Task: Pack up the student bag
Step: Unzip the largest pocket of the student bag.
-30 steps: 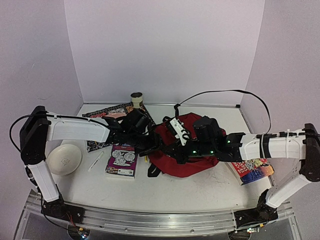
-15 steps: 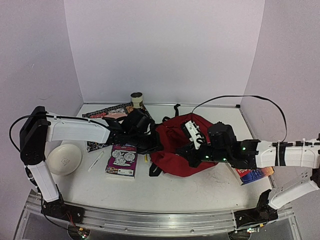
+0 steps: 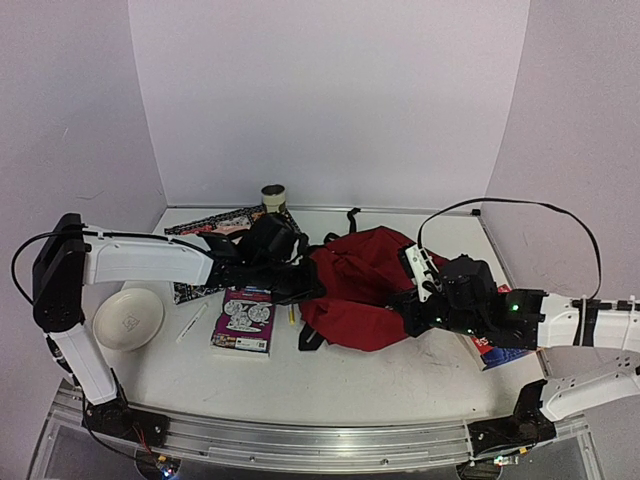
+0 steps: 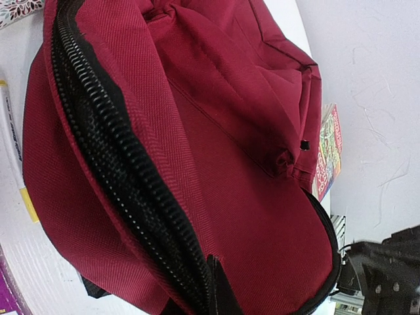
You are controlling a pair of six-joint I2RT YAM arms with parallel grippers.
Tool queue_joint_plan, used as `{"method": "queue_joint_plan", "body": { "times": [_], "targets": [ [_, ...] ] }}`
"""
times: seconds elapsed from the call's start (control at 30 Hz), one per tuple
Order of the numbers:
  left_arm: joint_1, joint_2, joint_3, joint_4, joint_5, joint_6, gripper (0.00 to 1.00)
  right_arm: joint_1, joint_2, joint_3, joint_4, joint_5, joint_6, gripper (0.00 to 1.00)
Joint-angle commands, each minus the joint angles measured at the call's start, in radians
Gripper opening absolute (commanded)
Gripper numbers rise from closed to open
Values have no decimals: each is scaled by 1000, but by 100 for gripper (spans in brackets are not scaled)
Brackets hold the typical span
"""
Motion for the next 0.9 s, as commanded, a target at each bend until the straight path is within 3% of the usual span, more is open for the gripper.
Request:
{"method": "queue_joint_plan", "body": {
  "times": [0.0, 0.37, 0.87],
  "targets": [
    [9, -73, -27, 7, -17, 30, 0, -43, -55, -28, -67, 128, 75, 0],
    [8, -115, -67, 6, -4, 44, 0, -209, -69, -66, -120, 131, 186, 0],
    [5, -160, -150, 48, 43, 50, 0, -455, 85, -44, -117, 32, 263, 0]
  ]
}}
